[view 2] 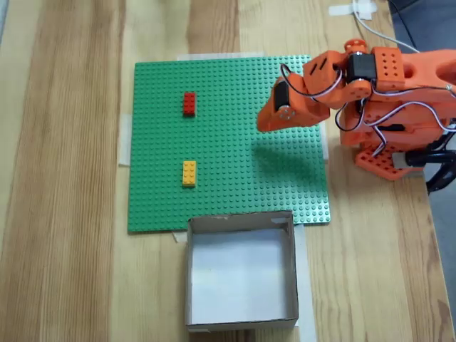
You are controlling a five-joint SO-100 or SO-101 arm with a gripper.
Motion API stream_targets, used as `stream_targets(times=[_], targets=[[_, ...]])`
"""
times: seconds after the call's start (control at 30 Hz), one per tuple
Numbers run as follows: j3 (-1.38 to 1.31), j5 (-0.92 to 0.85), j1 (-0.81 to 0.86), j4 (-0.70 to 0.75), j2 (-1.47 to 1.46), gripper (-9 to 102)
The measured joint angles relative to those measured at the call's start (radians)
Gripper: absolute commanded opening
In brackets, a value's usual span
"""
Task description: Pick the yellow lego block and put it in the box.
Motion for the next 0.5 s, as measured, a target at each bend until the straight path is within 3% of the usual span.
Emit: stream_targets(times=[0.5], targets=[[-0.344, 0.0, 0.0, 0.057, -0.328, 1]])
